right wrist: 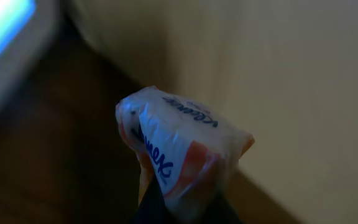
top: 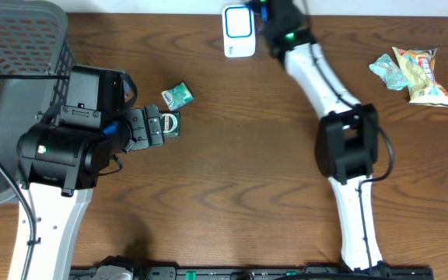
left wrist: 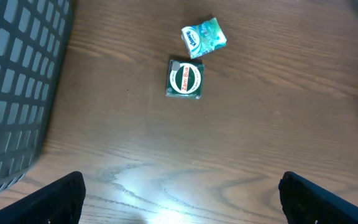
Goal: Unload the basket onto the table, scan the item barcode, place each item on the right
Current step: 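Carry the orange pack right and drop it beside the snack bag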
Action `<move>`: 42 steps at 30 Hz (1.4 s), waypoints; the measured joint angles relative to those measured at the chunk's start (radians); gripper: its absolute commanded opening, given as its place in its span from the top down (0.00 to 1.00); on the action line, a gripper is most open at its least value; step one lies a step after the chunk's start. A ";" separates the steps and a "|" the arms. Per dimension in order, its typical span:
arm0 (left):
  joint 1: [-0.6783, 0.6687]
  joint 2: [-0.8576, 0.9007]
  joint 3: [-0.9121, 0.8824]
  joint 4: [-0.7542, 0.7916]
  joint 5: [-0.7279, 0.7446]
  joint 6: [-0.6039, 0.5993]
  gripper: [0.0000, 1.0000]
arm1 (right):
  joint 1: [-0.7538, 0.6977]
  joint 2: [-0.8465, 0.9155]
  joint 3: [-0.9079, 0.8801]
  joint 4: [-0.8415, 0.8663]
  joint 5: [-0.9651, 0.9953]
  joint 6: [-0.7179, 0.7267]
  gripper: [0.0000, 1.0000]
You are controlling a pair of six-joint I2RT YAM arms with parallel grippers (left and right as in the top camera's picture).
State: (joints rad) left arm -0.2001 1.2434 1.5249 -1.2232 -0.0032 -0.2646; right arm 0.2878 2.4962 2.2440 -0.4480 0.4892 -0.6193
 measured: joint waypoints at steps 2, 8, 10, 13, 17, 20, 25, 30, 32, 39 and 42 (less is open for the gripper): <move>0.000 0.000 0.000 0.000 0.000 0.000 0.02 | -0.053 0.000 0.000 -0.089 0.030 0.045 0.99; 0.000 0.000 0.000 0.000 0.000 0.000 0.02 | -0.224 0.000 0.000 -0.293 0.081 0.175 0.99; 0.000 0.000 0.000 0.000 0.000 0.000 0.02 | -0.266 0.000 0.000 -0.328 0.090 0.198 0.99; 0.000 0.000 0.000 0.000 0.000 0.000 0.02 | -0.297 0.000 0.000 -0.367 0.088 0.218 0.99; 0.000 0.000 0.000 0.000 0.000 0.000 0.03 | -0.298 -0.001 0.000 -0.401 0.077 0.229 0.99; 0.000 0.000 0.000 0.000 0.000 0.000 0.03 | -0.297 -0.001 0.000 -0.431 0.098 0.234 0.99; 0.000 0.000 0.000 0.000 0.000 0.000 0.02 | -0.330 -0.001 0.000 -0.510 0.114 0.262 0.98; 0.000 0.000 0.000 0.000 0.000 0.000 0.02 | -0.390 -0.004 0.000 -0.603 -0.007 0.291 0.53; 0.000 0.000 0.000 0.000 0.000 0.000 0.02 | -0.411 -0.005 0.000 -0.622 -0.080 0.300 0.34; 0.000 0.000 0.000 0.000 0.000 0.000 0.02 | -0.423 -0.005 0.000 -0.650 -0.204 0.299 0.04; 0.000 0.000 0.000 0.000 0.000 0.000 0.02 | -0.417 -0.013 0.000 -0.647 -0.248 0.303 0.01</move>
State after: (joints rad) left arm -0.2001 1.2434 1.5249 -1.2232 -0.0032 -0.2646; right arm -0.1291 2.4836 2.2444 -1.0950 0.2413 -0.3168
